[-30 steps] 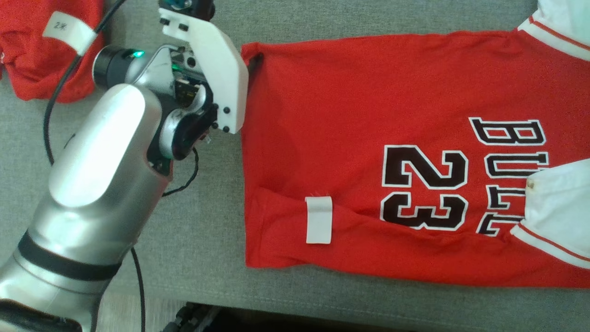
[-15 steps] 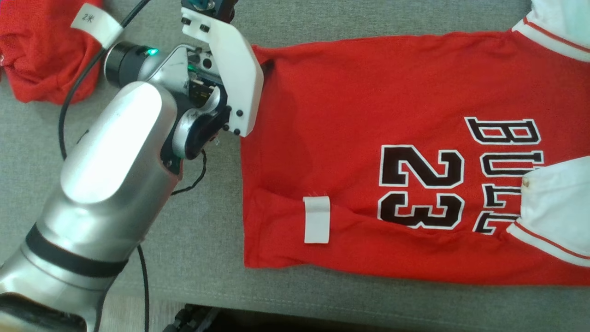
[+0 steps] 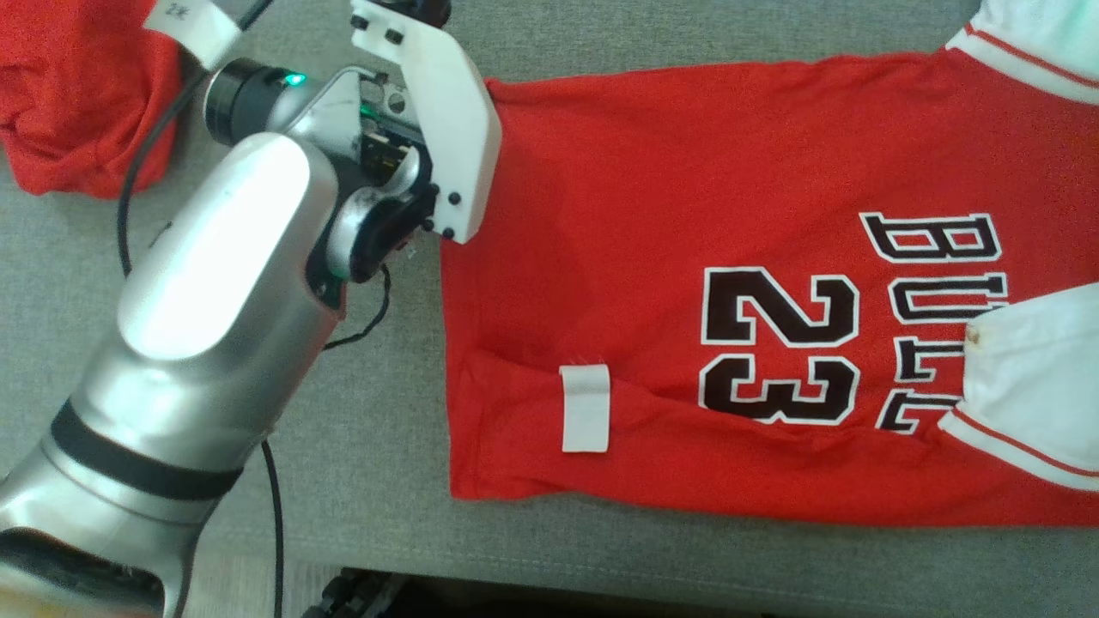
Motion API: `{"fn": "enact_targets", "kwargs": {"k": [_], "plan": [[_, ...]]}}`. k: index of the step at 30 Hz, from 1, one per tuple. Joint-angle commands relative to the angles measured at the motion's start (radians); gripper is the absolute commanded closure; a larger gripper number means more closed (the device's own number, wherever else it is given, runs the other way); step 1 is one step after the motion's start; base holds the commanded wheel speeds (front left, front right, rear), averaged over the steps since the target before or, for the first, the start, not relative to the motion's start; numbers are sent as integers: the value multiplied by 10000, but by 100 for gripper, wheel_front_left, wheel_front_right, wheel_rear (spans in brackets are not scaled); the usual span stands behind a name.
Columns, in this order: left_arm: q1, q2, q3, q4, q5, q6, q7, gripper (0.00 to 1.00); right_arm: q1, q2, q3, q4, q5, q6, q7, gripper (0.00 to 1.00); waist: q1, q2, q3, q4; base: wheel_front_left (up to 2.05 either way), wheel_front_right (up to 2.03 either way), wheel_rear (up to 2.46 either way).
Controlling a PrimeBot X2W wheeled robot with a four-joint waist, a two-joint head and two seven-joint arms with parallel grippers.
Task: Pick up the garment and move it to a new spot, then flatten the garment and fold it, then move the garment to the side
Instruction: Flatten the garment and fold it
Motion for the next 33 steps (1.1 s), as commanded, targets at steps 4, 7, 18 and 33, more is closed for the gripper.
{"fn": "enact_targets", "kwargs": {"k": [4, 7, 18, 33], "plan": [[-198, 611, 620, -282, -109, 64, -53, 100, -682, 180, -484, -137, -128, 73, -626, 100, 0, 0, -62, -132, 0, 0, 0], [-321, 740, 822, -388, -153, 136, -108, 100, -887, 250, -709, -98, -1, 73, -864, 100, 0, 0, -144, -234, 0, 0, 0], [9, 1198, 1421, -1159, -375, 396, -513, 100, 37, -266, -363, -1542, 968, 73, -630, 100, 0, 0, -326, -750, 0, 0, 0], [2765, 2262, 1802, -3888, -788, 853, -989, 100, 4751, -773, -1670, -5450, 2257, 73, 359, 100, 0, 0, -1135, -1356, 0, 0, 0]]}}
